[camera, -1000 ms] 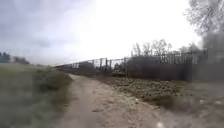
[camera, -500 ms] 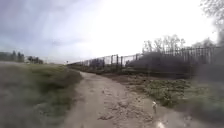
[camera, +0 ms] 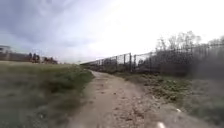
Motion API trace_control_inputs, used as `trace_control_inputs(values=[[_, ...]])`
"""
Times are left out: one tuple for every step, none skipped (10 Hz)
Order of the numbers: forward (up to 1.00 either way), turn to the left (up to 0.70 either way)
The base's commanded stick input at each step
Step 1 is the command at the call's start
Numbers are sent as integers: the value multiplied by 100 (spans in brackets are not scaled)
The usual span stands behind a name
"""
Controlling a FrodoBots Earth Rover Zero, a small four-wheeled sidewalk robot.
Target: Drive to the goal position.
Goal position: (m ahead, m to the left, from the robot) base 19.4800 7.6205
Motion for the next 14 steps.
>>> trace_control_inputs(values=[[70,0],[70,0],[70,0],[70,0],[70,0],[70,-3],[70,-35],[70,-35],[70,-35],[70,-35],[70,-35],[70,-35],[70,-35],[70,-29]])
